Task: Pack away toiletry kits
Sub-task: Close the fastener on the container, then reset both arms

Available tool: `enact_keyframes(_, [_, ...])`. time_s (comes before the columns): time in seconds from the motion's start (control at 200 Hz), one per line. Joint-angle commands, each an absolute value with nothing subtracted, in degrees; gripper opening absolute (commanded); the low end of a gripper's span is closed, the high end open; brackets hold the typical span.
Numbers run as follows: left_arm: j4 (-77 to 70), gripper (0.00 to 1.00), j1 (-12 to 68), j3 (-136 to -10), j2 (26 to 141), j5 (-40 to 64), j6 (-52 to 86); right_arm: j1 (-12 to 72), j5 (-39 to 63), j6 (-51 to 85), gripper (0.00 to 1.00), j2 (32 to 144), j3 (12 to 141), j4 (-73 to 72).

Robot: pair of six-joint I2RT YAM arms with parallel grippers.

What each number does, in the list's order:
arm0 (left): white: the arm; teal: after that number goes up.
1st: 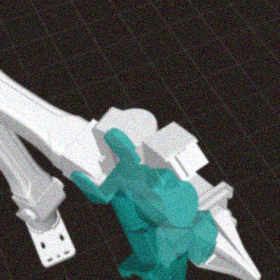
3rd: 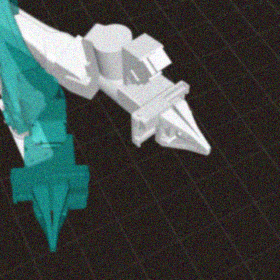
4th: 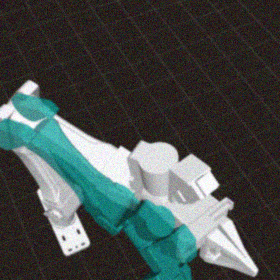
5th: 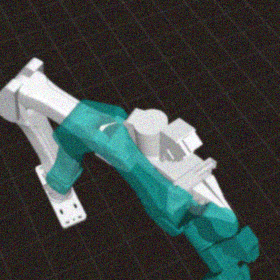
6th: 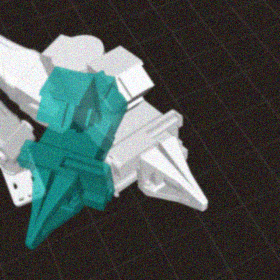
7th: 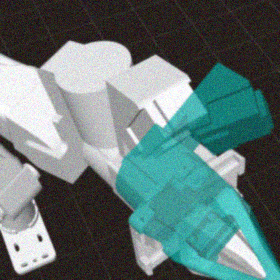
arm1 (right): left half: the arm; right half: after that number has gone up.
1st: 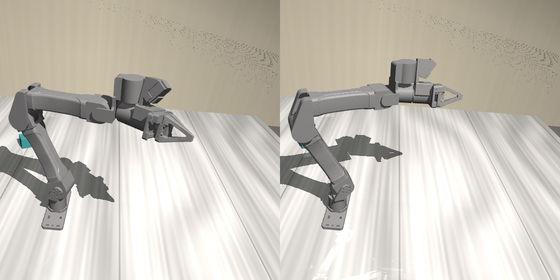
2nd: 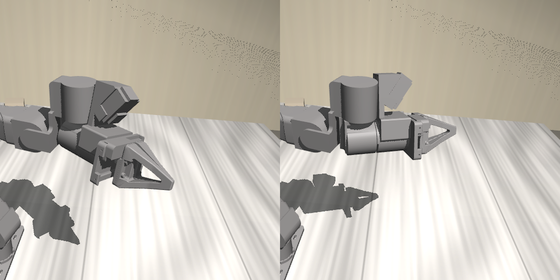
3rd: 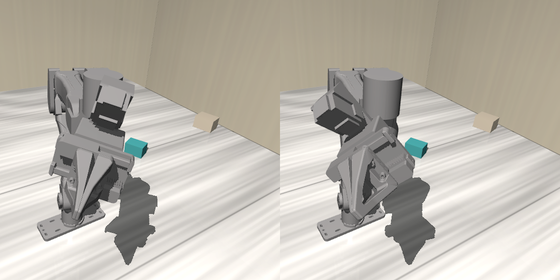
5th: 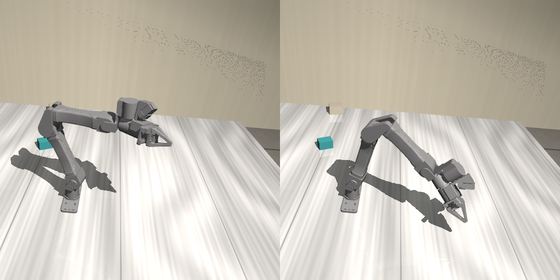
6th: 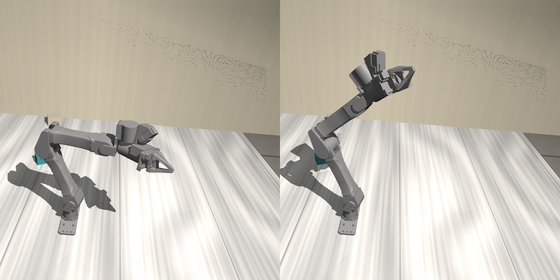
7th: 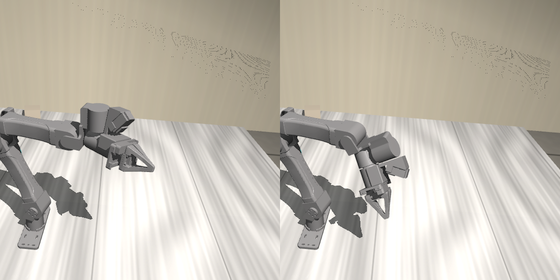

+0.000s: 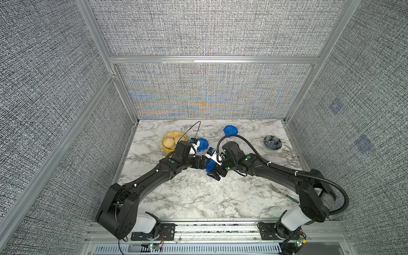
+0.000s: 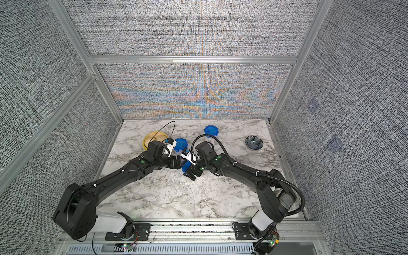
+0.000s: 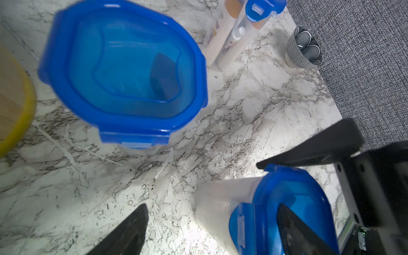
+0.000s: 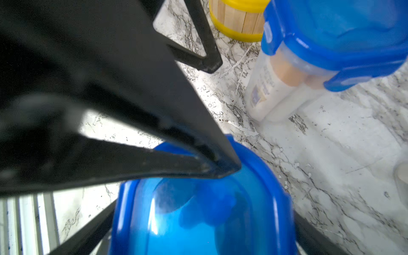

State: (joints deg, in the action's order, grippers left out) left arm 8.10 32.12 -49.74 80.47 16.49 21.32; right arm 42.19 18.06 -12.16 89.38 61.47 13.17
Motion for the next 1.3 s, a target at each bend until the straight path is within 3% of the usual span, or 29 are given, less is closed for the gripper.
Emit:
enact_keyframes(0.0, [16.18,0.89,32.08,-50.18,81.16,14.4,18.99,41.18,20.57,-12.78,0.99,85.94,59.51,12.86])
enact_keyframes(0.32, [17.79,0.89,32.08,-52.56,81.3,14.83,17.39,33.62,22.17,-5.65,0.99,69.98,48.76,9.8])
enact_keyframes(0.5, [16.28,0.96,32.05,-54.89,77.5,11.92,16.19,24.88,18.4,4.85,0.99,68.19,50.9,12.03])
enact_keyframes(0.695, [8.4,0.99,31.99,-52.78,68.85,-0.55,14.94,12.31,12.19,14.06,0.99,66.09,46.76,5.24])
enact_keyframes(0.946, [0.56,0.99,26.21,-45.3,68.11,-37.52,12.91,-4.02,8.21,17.78,0.99,66.71,35.27,-10.77])
enact_keyframes(1.036, [-6.31,0.99,21.2,-40.38,68.56,-38.82,11.73,-4.6,5.78,10.73,0.99,67.13,32.01,-16.71])
enact_keyframes(1.161, [-27.67,0.99,15.71,-27.72,69.34,-35.84,10.08,-4.7,5.27,6.54,0.99,70.14,28.54,-24.99])
enact_keyframes(1.296, [-24.92,0.99,14.69,-29.06,70.28,-36.12,7.15,-4.44,6.89,3.71,0.99,74.9,26.42,-33.51])
